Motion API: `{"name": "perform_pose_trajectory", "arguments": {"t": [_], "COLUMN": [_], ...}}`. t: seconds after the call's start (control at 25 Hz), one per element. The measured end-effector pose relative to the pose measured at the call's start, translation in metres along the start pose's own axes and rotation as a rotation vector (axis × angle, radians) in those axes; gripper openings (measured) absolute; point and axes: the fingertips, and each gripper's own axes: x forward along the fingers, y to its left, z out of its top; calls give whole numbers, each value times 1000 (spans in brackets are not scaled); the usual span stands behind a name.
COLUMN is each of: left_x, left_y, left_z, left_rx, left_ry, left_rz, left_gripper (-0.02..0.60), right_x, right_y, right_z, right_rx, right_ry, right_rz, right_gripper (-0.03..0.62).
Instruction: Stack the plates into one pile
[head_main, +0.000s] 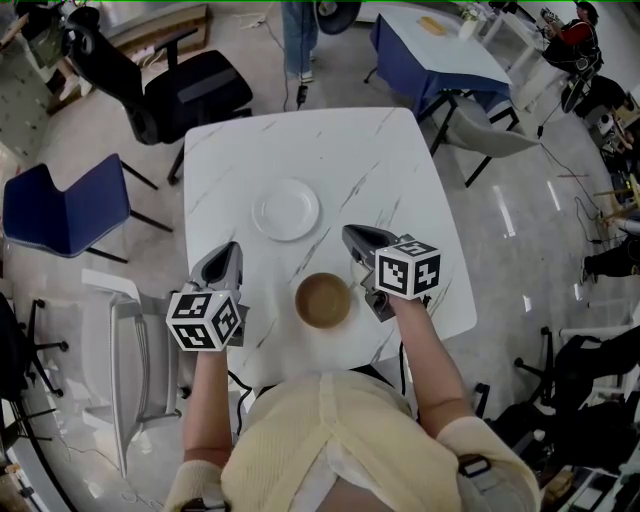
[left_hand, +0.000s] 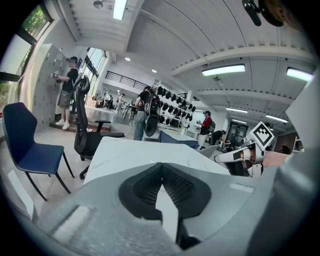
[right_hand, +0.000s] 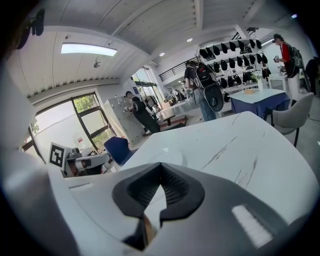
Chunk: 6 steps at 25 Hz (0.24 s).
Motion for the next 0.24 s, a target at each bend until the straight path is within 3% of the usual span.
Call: {"name": "perform_pose_trajectory", "arguments": {"t": [0.24], "left_x": [3], "left_y": [-1], "left_z": [-3], "left_rx": [-5], "left_ry": [8], "left_rz": [-5], "left_gripper": [-8], "right_x": [2], "right_y": [1], "right_z": [-3], "right_rx": [-2], "right_ry": [10], "right_rz": [5], "right_gripper": [2]}}
